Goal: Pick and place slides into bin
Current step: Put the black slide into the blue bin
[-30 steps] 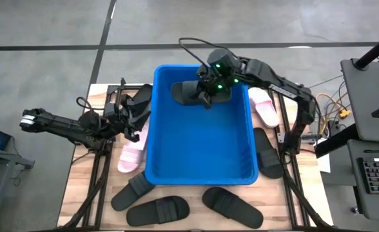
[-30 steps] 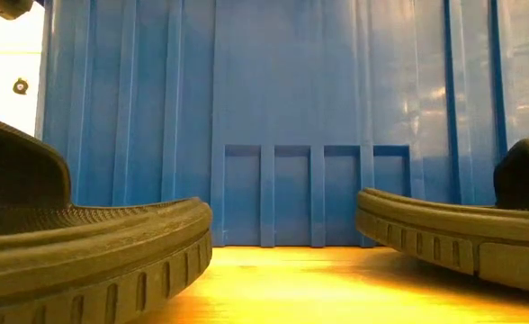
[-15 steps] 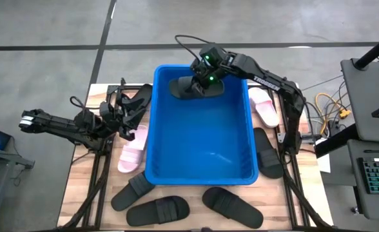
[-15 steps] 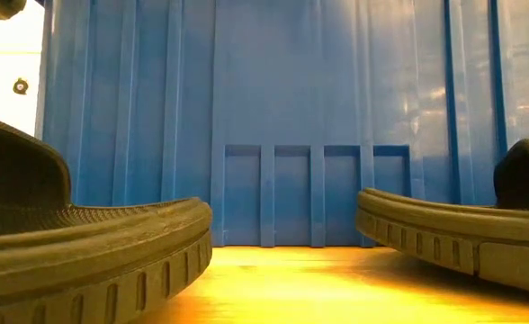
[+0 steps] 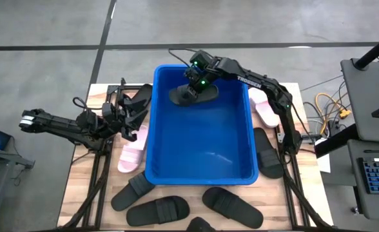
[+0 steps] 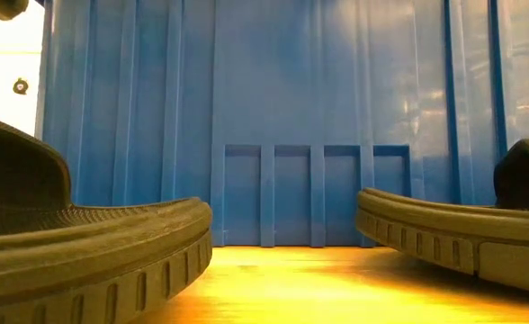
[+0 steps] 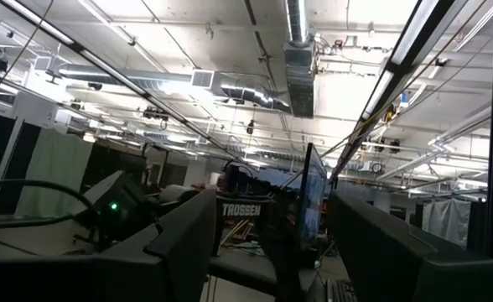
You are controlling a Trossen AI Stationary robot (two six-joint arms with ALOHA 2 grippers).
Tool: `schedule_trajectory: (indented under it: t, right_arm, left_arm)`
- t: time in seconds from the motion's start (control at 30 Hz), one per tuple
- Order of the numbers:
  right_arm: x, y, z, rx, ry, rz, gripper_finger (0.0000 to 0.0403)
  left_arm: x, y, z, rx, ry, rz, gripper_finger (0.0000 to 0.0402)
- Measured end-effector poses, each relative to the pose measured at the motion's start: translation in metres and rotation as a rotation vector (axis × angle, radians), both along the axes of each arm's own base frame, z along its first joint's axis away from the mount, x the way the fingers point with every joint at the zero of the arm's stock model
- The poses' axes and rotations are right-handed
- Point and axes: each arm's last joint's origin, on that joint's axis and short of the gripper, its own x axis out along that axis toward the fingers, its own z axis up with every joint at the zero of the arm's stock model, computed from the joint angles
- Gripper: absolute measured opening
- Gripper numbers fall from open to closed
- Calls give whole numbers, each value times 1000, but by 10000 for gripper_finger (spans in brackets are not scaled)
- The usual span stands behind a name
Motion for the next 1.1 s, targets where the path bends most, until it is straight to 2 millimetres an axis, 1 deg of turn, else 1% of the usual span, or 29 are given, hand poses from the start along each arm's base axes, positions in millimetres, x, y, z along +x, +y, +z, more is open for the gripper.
schedule_trajectory:
  t: [0.2,0.37,0.57,0.7,0.83,0.97,1.03,1.1]
  right_arm:
    - [8,-6,-12,4,-5,-11,11]
    - [13,-10,-22,20,17,-77,11]
    - [14,-12,-23,30,45,-173,11]
    - [17,-11,-20,49,32,-219,11]
    - [23,-6,-13,3,-9,-187,11]
    - [23,-3,-9,9,-6,-184,11]
    - [22,-2,-3,4,-16,-184,11]
    - [20,0,7,-3,-43,-180,11]
  left_arm:
    - [-3,1,2,-15,-12,19,217]
    - [-3,1,2,-15,-11,18,217]
    - [-2,1,1,-16,-8,17,217]
    - [-2,1,1,-16,-5,17,217]
    - [-1,1,1,-17,-4,17,217]
    - [-2,1,1,-17,-5,17,217]
    - [-1,1,1,-18,-4,21,217]
    - [-1,1,0,-30,1,40,217]
